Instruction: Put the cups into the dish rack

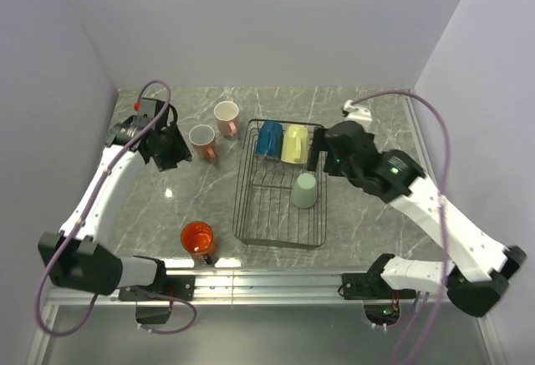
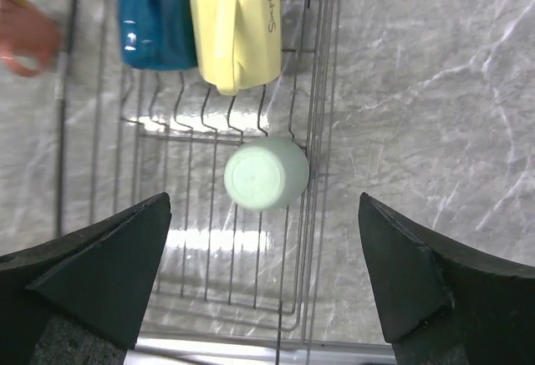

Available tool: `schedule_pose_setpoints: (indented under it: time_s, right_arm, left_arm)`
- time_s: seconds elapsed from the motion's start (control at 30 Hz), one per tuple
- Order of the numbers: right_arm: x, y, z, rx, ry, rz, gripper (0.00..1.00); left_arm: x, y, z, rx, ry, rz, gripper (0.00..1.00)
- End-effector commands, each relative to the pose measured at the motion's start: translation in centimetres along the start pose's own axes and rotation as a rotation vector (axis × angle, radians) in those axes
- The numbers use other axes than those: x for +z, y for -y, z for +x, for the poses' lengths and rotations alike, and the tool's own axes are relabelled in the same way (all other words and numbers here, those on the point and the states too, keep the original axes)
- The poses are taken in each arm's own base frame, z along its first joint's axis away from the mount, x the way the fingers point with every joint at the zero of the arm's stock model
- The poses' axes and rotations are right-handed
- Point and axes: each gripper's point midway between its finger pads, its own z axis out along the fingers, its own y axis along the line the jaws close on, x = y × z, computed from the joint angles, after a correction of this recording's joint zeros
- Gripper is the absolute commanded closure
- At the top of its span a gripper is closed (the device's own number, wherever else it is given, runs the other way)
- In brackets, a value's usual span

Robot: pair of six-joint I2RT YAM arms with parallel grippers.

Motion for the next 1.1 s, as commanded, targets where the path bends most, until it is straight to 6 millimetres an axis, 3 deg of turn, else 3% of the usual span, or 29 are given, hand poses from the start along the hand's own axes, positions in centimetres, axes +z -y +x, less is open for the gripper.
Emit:
schedule_pose_setpoints:
  time_s: [0.0,0.17,0.33,0.57,0.83,1.07]
  right_arm:
    - [-3.5,1.5,-0.5,0.056,0.039,-0.052,0.0]
    - [-5.9,3.4,1.3,0.171,0.082,-0.134,0.0]
    - [-7.9,6.5,2.5,0.321,0.171,-0.154,0.0]
    - [-8.2,9.3,4.9,0.29,0.112,-0.058,0.0]
    - [-9.3,10.4,5.0,0.368,0.131,-0.048,0.0]
    - [-10.1,12.5,6.5,0.39,0.107,0.011,0.0]
  left_arm:
    - [0.8,-0.1,-3.3,0.039,0.053,0.008,0.5]
    - [2.4,1.2,-6.2,0.063,0.08,0.002,0.5]
    - [5.2,2.0,-7.5,0.073,0.071,-0.01,0.51]
    - [9.0,1.8,-8.1,0.103,0.038,-0.061,0.53]
    - [12.8,1.3,-9.5,0.155,0.03,-0.127,0.53]
    - [16.6,1.1,-8.8,0.163,-0.018,-0.133,0.62]
